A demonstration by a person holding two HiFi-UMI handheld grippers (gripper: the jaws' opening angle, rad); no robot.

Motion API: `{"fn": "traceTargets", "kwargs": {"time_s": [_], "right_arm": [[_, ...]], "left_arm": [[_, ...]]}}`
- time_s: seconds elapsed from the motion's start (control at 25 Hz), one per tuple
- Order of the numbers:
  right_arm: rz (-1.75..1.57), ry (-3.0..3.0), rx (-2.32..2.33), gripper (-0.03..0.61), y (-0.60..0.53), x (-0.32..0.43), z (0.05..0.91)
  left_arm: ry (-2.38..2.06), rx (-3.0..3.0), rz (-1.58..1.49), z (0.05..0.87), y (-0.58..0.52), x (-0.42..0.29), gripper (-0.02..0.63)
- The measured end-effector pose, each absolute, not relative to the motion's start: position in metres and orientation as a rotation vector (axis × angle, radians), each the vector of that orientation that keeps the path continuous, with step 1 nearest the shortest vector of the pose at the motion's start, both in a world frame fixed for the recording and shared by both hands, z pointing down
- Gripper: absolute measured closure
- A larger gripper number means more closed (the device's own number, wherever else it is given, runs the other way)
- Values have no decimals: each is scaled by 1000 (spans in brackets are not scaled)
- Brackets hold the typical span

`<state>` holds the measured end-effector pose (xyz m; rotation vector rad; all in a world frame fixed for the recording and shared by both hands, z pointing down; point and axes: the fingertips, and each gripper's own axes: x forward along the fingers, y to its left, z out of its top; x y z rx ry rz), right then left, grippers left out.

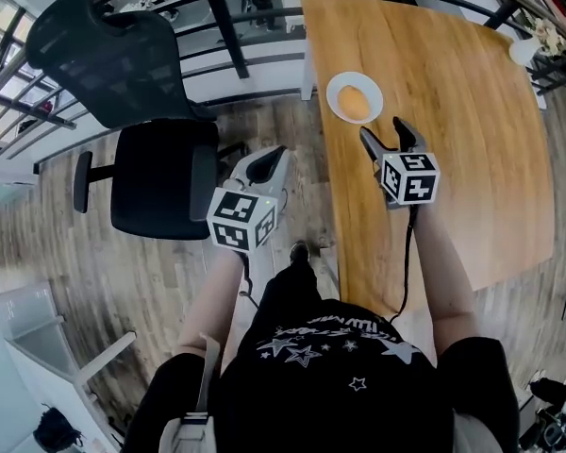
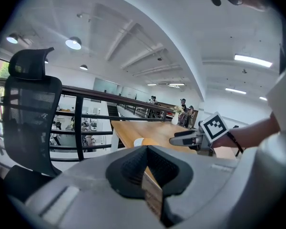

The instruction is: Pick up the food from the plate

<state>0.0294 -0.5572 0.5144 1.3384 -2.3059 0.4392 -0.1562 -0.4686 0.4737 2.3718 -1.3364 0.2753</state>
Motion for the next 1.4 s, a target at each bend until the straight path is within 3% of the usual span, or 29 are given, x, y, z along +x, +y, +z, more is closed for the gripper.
{"fn": "traceTargets", "kwargs": {"time_s": [1.4], "right_arm": [[465,-2127,1201,204,-635,-7,612]], "left_arm": [[-1294,2272,316,538,-507,-160,614]]}}
